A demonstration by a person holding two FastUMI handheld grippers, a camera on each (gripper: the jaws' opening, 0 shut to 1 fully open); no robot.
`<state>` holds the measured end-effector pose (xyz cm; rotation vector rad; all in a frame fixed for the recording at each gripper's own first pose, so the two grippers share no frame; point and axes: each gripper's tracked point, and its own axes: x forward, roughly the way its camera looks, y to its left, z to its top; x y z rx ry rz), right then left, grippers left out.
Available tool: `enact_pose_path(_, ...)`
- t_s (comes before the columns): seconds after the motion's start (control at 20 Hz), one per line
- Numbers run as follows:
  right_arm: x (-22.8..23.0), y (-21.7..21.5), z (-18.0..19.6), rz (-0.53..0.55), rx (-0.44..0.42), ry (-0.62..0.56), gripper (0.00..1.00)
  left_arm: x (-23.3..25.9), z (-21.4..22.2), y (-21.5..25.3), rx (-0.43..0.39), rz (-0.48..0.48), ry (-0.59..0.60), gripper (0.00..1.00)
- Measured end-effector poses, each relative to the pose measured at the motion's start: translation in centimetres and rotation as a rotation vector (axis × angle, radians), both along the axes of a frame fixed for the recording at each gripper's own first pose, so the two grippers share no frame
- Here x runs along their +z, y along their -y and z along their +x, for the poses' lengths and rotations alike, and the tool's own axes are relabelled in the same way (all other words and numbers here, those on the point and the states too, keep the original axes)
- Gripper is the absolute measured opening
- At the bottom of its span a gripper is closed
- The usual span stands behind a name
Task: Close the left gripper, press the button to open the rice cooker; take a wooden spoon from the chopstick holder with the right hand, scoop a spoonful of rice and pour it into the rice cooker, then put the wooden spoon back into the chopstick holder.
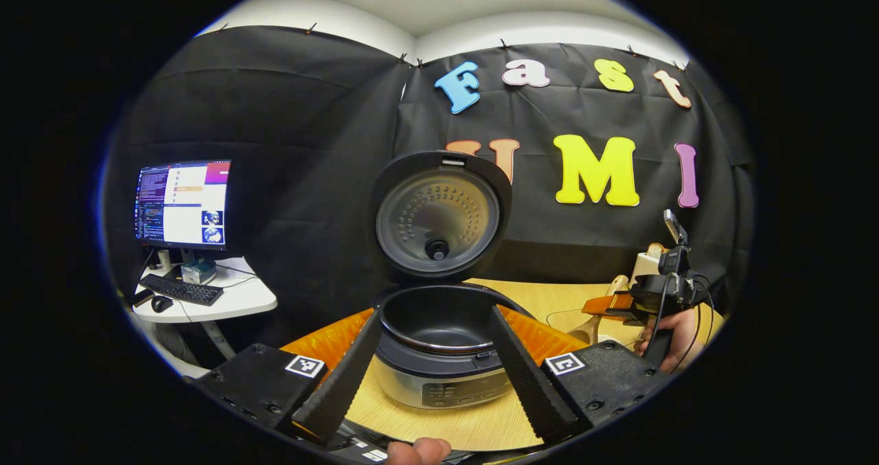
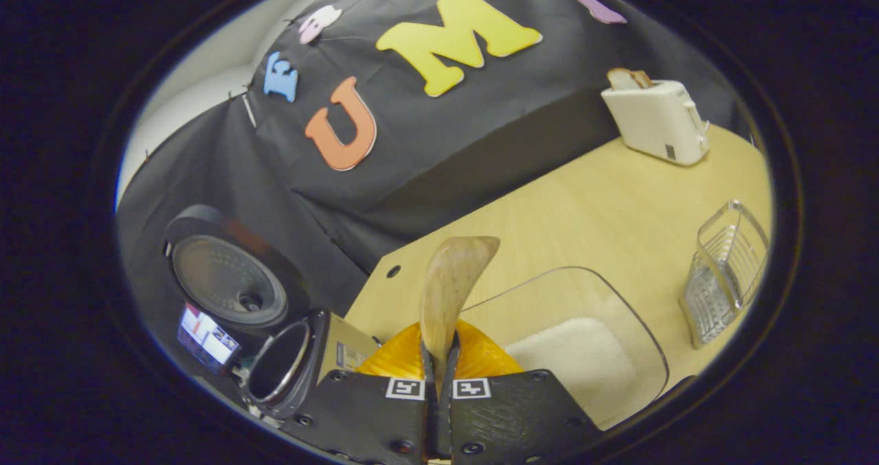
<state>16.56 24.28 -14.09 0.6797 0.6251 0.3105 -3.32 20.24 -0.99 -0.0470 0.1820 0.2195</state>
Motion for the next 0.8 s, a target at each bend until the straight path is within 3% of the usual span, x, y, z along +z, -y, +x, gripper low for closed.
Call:
enact_pose_path(0.1, -0.1, 0.3, -0.2, 0.051, -0.012, -0.03, 0.0, -0.1, -0.1, -0.1, 0.005, 0.001, -0.008, 0.95)
enact_pose_path(0.15, 0.1, 0.3, 0.3, 0.094, -0.01, -0.031, 0.0, 0.0, -0.2, -0.2, 0.009, 0.003, -0.007, 1.0)
enact_pose_path(0.3, 0.6, 2.1, 0.3, 0.187, -0.042, -0.056, 0.0, 0.2, -0.3, -0.8, 0.029, 0.004, 0.002, 1.0)
enact_pose_path(0.55, 2.1, 5.2, 1.0, 0.165, -0.085, -0.011, 0.0, 0.4, -0.4, -1.6, 0.05, 0.023, 0.01, 1.0)
enact_pose_path(0.8, 5.3, 6.3, 1.5, 0.227, -0.086, 0.029, 0.0, 0.4, -0.4, -1.7, 0.05, 0.052, 0.012, 1.0)
